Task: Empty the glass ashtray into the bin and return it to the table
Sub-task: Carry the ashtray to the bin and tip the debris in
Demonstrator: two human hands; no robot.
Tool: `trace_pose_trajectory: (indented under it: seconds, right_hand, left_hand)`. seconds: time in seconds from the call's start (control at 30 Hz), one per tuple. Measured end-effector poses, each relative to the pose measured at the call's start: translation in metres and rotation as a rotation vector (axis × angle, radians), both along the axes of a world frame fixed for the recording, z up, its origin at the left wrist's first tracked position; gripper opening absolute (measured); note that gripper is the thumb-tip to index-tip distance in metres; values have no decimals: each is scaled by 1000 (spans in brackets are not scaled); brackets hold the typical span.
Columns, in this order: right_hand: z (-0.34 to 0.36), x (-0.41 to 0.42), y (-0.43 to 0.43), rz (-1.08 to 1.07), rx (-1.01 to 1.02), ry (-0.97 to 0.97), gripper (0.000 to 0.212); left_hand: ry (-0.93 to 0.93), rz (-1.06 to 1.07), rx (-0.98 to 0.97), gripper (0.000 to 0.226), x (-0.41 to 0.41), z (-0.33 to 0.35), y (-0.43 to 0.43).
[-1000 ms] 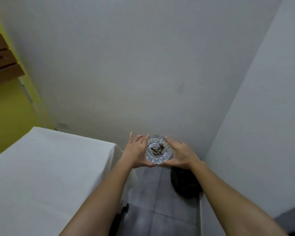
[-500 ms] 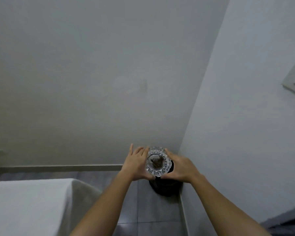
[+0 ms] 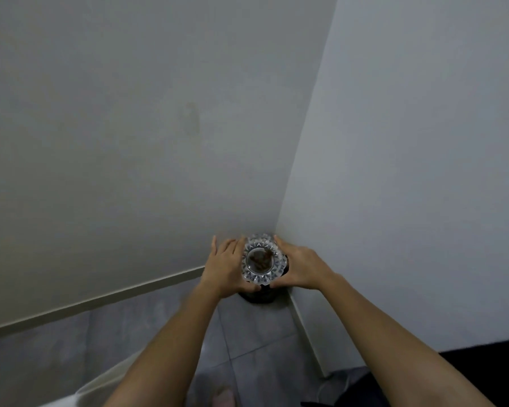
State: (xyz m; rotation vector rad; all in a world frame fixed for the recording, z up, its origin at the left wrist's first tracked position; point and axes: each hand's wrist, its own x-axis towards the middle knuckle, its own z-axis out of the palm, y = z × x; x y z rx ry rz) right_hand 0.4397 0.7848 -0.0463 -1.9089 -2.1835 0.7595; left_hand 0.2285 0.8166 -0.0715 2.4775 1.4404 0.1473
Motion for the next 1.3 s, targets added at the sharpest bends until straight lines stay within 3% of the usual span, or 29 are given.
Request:
trace_pose_trajectory:
  seconds: [0.3, 0.5, 0.6, 0.7, 0.83, 1.1, 1.3]
  right_hand:
    - [-30, 12, 13, -132, -151, 300, 117]
    - [-98, 29, 39, -196, -246, 483, 115]
    - [-151, 36, 60, -314, -252, 663, 99]
    - [-230, 42, 85, -575, -194, 876, 72]
    - [-333, 48, 116, -743, -356, 1156, 35]
    - [-450, 54, 148, -685, -245, 1116, 42]
    - [-473, 59, 149, -772, -201, 1218, 27]
  left_hand:
    - [-3, -31, 10, 122, 19, -19, 18]
    - [-7, -4, 68, 120, 33, -85, 42]
    - [-19, 25, 72, 119, 46, -142, 58]
    - [-62, 47, 77, 117, 64, -220, 75]
    - [-76, 30, 149, 116, 81, -321, 103]
    - [-158, 67, 85, 128, 95, -443, 143]
    - [80, 213, -161, 145, 90, -496, 124]
